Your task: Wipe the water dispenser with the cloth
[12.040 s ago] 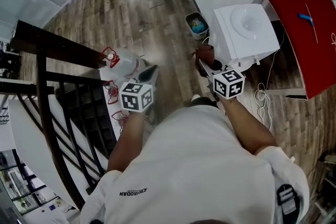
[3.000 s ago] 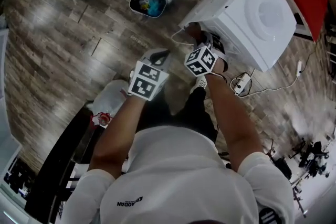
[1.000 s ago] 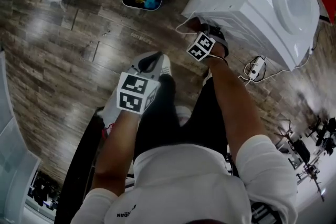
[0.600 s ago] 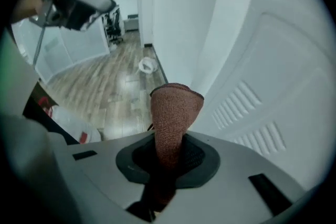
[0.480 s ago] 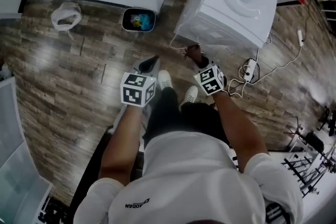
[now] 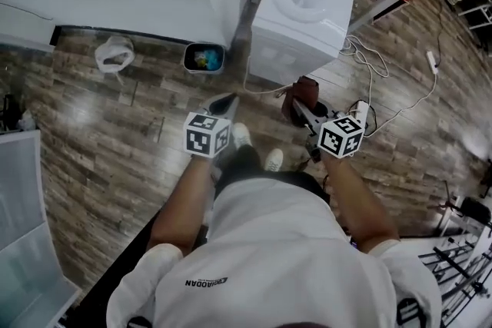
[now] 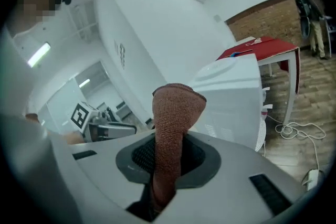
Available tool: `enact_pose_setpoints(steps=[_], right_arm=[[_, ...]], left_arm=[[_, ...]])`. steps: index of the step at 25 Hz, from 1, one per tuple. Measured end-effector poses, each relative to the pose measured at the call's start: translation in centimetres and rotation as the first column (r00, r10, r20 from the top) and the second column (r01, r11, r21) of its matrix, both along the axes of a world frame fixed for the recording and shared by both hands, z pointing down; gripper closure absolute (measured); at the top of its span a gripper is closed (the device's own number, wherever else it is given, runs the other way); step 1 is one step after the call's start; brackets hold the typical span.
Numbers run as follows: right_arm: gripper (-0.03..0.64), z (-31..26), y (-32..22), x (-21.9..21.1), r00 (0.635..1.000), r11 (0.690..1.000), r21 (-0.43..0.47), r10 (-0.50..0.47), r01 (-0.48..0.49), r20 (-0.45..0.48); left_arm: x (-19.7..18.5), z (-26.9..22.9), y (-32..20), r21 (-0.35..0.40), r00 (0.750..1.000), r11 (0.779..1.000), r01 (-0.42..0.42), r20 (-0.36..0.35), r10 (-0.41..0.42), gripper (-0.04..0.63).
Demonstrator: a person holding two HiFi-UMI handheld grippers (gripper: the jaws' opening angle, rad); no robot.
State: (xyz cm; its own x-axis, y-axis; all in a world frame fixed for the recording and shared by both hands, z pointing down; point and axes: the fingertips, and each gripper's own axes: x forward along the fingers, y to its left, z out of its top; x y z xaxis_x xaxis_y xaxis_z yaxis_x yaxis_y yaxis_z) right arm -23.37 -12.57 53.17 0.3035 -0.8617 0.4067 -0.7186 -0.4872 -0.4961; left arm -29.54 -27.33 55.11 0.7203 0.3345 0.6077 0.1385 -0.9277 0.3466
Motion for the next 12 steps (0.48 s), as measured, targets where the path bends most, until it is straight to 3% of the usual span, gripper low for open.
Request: enact_pose_setpoints(steps=[3,12], right_arm=[[0.562,-2.7,3.6,-0.8,0.999,0.997,0.056,0.051,-0.051,0.003],[0.563,-6.0,12.4,-6.5,0.992,0.992,0.04,0.124,-0.123,-0.021]], left_arm=[[-0.9,-2.1,2.6,0.015,0.999,1.0,-0.022,-0.028,0.022,0.606],[-1.5,-5.9,7.7,0.038,0.994,0.998,-0.047,-0.098,0.051,0.606]])
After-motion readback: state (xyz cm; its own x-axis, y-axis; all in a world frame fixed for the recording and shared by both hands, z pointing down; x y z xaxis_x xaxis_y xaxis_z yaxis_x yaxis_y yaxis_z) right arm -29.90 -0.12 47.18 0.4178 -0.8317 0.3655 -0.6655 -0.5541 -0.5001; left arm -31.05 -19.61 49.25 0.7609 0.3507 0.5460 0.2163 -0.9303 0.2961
